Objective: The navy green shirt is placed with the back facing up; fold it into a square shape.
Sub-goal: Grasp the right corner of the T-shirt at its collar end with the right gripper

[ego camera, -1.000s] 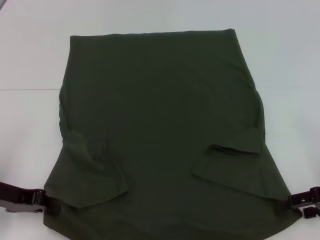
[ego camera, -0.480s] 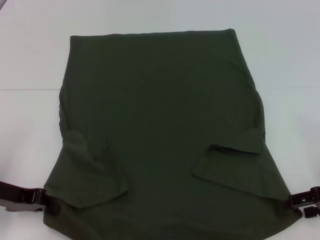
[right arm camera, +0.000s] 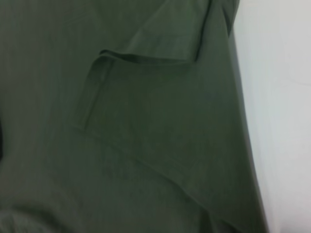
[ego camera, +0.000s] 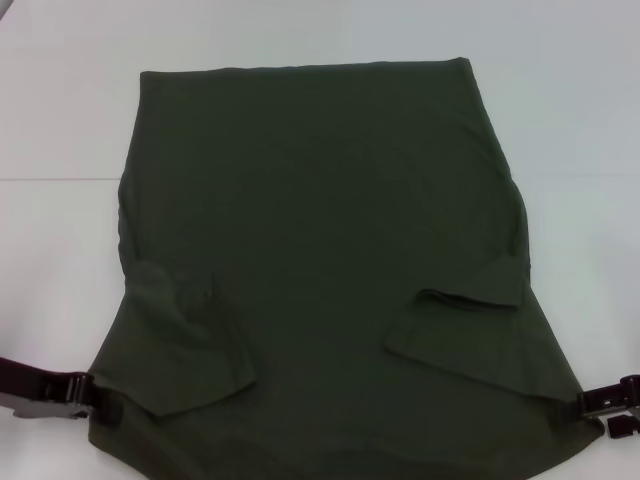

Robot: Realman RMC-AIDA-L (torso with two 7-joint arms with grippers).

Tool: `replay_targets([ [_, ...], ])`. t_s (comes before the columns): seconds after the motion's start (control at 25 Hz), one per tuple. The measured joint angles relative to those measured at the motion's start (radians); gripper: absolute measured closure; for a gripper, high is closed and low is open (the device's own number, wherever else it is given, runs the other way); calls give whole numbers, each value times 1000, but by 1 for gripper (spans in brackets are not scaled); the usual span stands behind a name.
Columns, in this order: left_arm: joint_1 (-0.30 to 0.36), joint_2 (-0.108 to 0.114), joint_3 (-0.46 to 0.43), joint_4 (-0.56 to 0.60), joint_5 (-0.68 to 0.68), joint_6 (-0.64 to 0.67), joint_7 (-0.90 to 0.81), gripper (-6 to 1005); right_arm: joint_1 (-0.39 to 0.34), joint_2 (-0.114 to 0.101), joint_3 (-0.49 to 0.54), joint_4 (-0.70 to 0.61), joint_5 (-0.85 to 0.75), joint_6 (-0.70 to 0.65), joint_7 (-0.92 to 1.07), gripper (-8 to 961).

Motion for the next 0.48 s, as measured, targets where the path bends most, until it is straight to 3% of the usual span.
replay_targets([
  [0.48, -4, 0, 0, 0, 0, -3, 0, 969, 5, 6, -8, 0, -2, 4, 0, 68],
])
